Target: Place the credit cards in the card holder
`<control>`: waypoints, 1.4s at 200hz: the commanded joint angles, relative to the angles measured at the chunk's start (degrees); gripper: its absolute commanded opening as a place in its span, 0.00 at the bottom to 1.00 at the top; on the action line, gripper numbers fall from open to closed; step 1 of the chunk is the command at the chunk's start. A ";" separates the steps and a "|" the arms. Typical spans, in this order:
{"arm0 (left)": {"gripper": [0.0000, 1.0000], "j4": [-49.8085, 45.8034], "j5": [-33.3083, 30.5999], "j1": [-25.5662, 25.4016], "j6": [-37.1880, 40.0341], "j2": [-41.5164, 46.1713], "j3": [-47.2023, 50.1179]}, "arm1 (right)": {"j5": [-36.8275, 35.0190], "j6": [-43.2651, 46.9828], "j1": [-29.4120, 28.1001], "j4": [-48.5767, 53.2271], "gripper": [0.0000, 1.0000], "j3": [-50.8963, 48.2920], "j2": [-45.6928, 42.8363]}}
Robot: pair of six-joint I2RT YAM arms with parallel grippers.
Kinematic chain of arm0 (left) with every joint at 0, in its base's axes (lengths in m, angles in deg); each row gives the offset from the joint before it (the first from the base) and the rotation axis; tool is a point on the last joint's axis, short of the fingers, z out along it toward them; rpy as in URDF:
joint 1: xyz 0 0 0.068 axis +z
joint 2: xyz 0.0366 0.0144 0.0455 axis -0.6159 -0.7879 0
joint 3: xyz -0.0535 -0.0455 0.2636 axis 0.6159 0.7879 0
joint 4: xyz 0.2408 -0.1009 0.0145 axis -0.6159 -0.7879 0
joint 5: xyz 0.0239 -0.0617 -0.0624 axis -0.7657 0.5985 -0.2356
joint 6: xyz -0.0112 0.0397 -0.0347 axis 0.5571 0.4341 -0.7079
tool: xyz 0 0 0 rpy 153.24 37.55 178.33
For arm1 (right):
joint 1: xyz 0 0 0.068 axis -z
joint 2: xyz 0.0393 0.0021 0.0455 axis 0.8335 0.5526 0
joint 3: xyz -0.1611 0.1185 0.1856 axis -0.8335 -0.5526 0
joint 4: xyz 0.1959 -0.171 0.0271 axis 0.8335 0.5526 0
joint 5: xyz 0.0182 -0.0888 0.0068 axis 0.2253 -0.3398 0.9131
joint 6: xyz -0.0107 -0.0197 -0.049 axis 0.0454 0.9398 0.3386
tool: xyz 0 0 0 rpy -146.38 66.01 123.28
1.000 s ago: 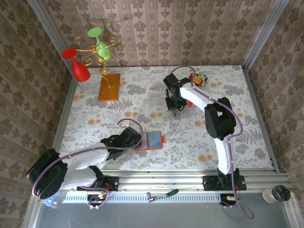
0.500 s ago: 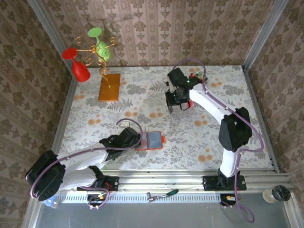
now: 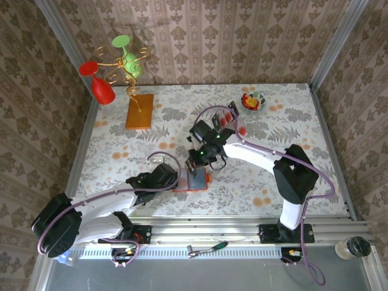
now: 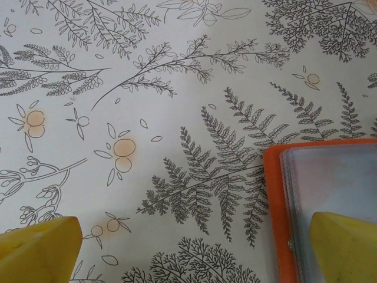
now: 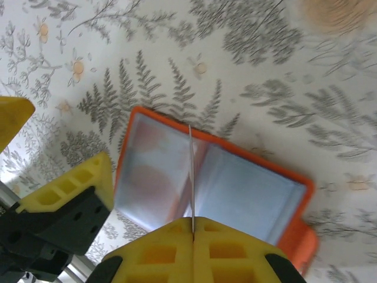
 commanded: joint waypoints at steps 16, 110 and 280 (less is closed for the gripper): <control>1.00 -1.53 -1.38 0.46 -1.03 0.97 1.07 | 1.48 -4.36 -1.92 -5.54 0.00 -2.22 0.22; 1.00 -0.94 -1.16 0.51 -0.84 0.27 1.15 | 0.99 -5.59 -2.64 -8.07 0.00 -3.34 4.82; 1.00 2.88 0.12 -0.09 -0.75 -5.75 1.42 | 1.38 -6.60 -2.72 -10.05 0.00 -5.50 6.41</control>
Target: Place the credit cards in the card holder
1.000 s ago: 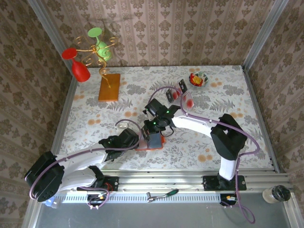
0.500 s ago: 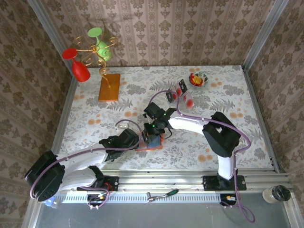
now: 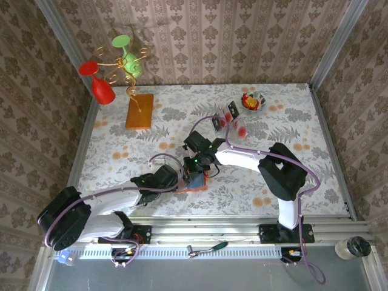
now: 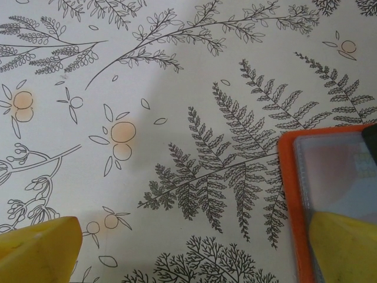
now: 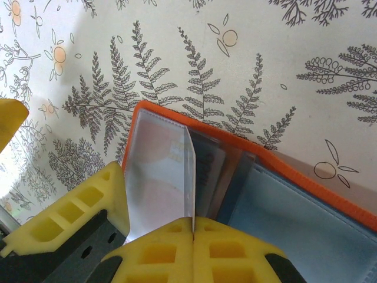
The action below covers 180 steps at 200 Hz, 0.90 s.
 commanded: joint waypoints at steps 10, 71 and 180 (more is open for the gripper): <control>1.00 0.49 -0.05 -0.17 -0.76 -1.18 0.55 | 0.40 -0.59 -0.30 0.13 0.00 -1.44 0.89; 1.00 0.78 -0.24 -0.60 -1.60 -2.85 1.13 | 1.24 -0.98 -0.37 -0.27 0.00 -1.58 0.68; 1.00 -0.71 -2.11 -2.56 -4.64 -2.07 2.34 | -2.24 -5.47 1.63 -5.95 0.00 -7.72 -7.35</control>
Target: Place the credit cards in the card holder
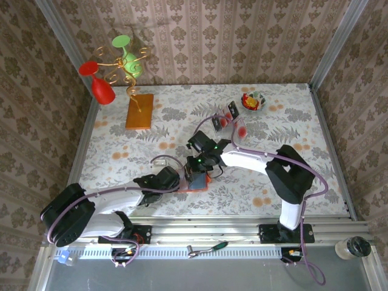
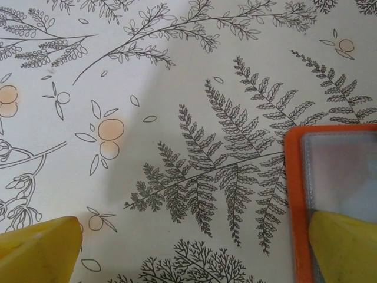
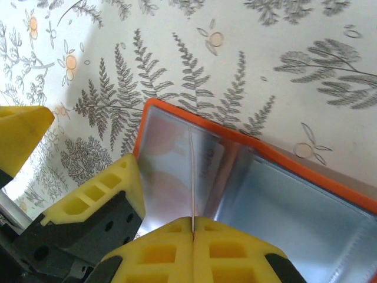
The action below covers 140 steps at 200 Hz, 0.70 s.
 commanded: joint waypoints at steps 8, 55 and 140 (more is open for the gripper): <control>1.00 -3.16 -0.95 -0.89 -1.84 0.22 2.00 | -2.50 -3.79 0.36 -4.35 0.00 -3.80 -2.83; 1.00 -3.67 -1.50 -1.37 -2.98 0.83 2.79 | -5.12 -7.98 0.59 -12.98 0.00 -10.28 -6.64; 1.00 -3.84 -1.68 -1.64 -2.92 0.68 2.40 | -5.17 -11.74 1.28 -27.15 0.00 -17.37 -8.03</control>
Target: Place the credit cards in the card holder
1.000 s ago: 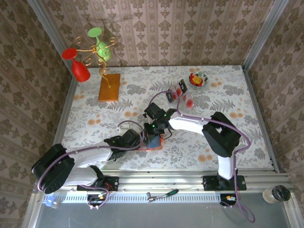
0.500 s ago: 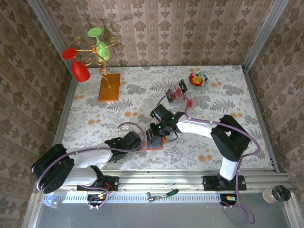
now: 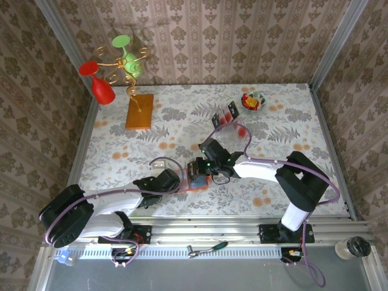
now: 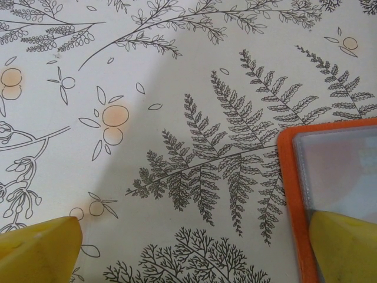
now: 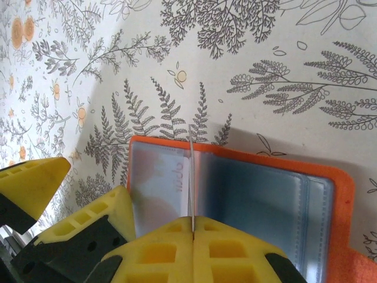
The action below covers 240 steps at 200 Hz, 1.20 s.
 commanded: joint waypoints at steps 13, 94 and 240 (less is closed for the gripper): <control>1.00 -4.12 -0.60 -0.39 0.12 -0.44 0.97 | -0.68 -1.59 0.73 -6.47 0.00 -1.37 -0.52; 1.00 -4.28 -0.60 -0.42 0.05 -0.64 0.79 | 0.86 -2.73 1.71 -11.55 0.00 -3.13 1.65; 1.00 -4.33 -0.69 -0.72 -0.27 -0.71 0.57 | 5.08 -1.86 2.94 -15.59 0.00 -5.37 5.93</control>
